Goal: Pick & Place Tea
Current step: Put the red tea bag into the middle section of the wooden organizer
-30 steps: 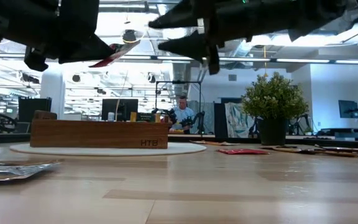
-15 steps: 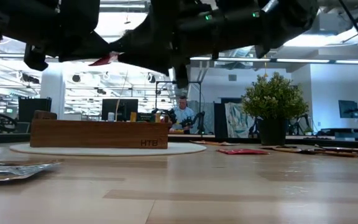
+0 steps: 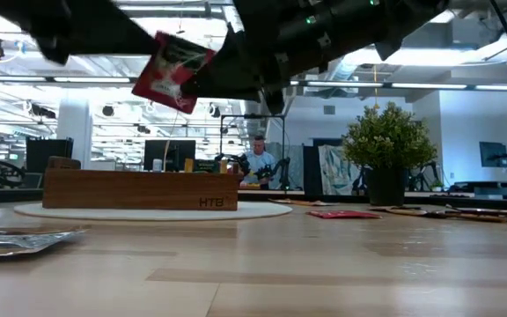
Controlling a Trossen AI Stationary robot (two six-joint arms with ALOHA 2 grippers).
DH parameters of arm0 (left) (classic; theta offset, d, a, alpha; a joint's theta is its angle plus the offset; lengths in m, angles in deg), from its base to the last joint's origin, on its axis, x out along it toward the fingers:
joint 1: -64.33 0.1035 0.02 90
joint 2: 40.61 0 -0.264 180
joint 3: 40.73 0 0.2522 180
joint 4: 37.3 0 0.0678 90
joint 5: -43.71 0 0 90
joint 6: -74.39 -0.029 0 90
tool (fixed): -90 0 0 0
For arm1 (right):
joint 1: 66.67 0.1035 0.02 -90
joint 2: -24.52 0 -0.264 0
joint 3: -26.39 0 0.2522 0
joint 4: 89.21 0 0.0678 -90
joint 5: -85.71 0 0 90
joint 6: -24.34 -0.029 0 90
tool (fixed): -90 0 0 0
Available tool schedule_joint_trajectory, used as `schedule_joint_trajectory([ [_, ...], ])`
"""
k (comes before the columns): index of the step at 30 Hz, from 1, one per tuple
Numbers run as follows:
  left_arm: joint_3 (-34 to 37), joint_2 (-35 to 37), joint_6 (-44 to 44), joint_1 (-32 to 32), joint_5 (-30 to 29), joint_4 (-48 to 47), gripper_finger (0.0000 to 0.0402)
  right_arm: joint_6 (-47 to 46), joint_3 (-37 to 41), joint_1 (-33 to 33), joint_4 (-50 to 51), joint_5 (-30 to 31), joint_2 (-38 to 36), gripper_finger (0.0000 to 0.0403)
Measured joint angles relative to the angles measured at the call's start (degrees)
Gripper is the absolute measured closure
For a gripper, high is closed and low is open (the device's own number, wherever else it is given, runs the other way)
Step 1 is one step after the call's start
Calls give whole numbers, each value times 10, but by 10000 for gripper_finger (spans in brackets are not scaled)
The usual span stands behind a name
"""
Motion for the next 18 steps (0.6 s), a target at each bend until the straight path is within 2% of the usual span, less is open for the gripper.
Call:
schedule_joint_trajectory([
  [6, 0, 98, -24, -1, 99, -66, 245, 24, 12, 15, 9, 9, 0, 402],
  [10, -1, 141, -59, 23, 157, -106, 212, 37, 12, 21, 4, 9, 0, 402],
  [15, -20, 133, -120, 91, 307, -141, 204, 37, 12, 13, 7, 9, 0, 403],
  [18, -57, 97, -137, 124, 315, -208, 203, 33, 12, 8, 12, 8, 0, 403],
])
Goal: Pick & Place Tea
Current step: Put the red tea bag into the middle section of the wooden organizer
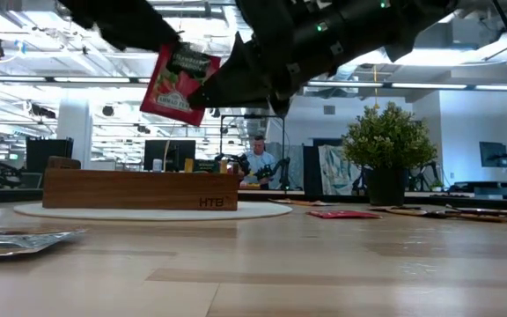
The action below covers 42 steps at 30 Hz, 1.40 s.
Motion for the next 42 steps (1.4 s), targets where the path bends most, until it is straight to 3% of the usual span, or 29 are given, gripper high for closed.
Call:
schedule_joint_trajectory([
  [3, -41, -37, -20, 17, -7, -51, 203, -4, 0, -3, 12, -1, 0, 403],
  [8, -103, -76, -25, 27, 59, -129, 214, -5, 0, -2, 17, -1, 0, 403],
  [22, -129, -88, -9, 28, 10, -169, 391, -11, 0, -1, 28, -2, 0, 403],
  [28, -129, -88, 3, 25, -11, -186, 401, -23, 0, -1, 28, -3, 0, 400],
  [31, -129, -84, 55, 24, -36, -254, 401, -36, 1, -2, 75, -5, -11, 376],
  [36, -105, -47, 159, 27, -89, -352, 401, -52, 0, 1, 146, 1, -47, 298],
  [42, 1, 60, 151, 68, -77, -289, 401, -45, 0, 22, 141, 1, -48, 228],
])
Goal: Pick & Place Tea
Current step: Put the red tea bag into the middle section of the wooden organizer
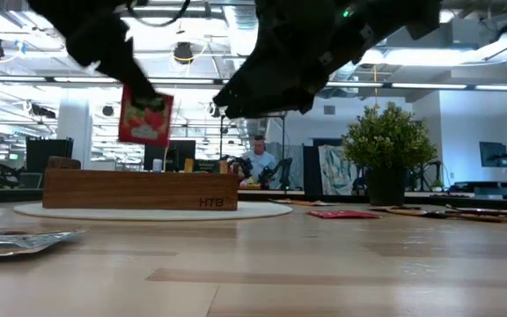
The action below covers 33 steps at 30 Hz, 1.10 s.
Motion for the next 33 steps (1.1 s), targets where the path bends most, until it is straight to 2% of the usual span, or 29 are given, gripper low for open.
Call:
schedule_joint_trajectory([
  [5, 114, 87, -78, 62, 77, 144, 401, 3, 0, 11, -10, 0, 0, 203],
  [9, 174, 126, -152, 109, 154, 261, 401, 15, 0, 10, -37, 0, 0, 200],
  [16, 200, 119, -205, 192, 283, 297, 401, 16, 0, 10, -41, -2, 0, 211],
  [23, 201, 89, -247, 230, 316, 340, 401, 16, 0, 10, -42, -2, 0, 223],
  [33, 201, 39, -253, 260, 317, 355, 401, 16, 0, 10, -38, -3, 0, 226],
])
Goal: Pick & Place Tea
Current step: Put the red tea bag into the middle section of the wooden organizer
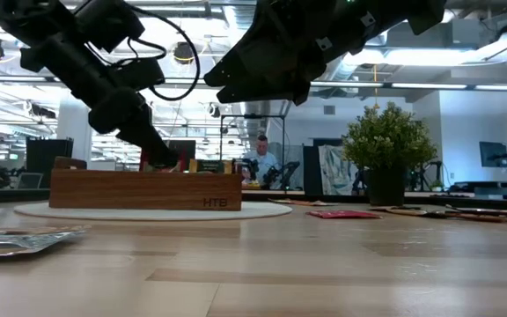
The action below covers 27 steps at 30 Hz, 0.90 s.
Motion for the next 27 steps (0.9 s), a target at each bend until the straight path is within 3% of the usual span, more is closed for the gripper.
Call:
schedule_joint_trajectory([
  [7, 0, 2, 0, 0, -27, -2, 383, 0, 0, 0, 0, -2, 0, 227],
  [20, 0, 2, 10, 0, -92, -2, 238, 0, 0, 0, 0, -21, 0, 227],
  [27, -6, 19, 10, 0, -102, -28, 222, 0, 0, 0, 0, -21, 0, 226],
])
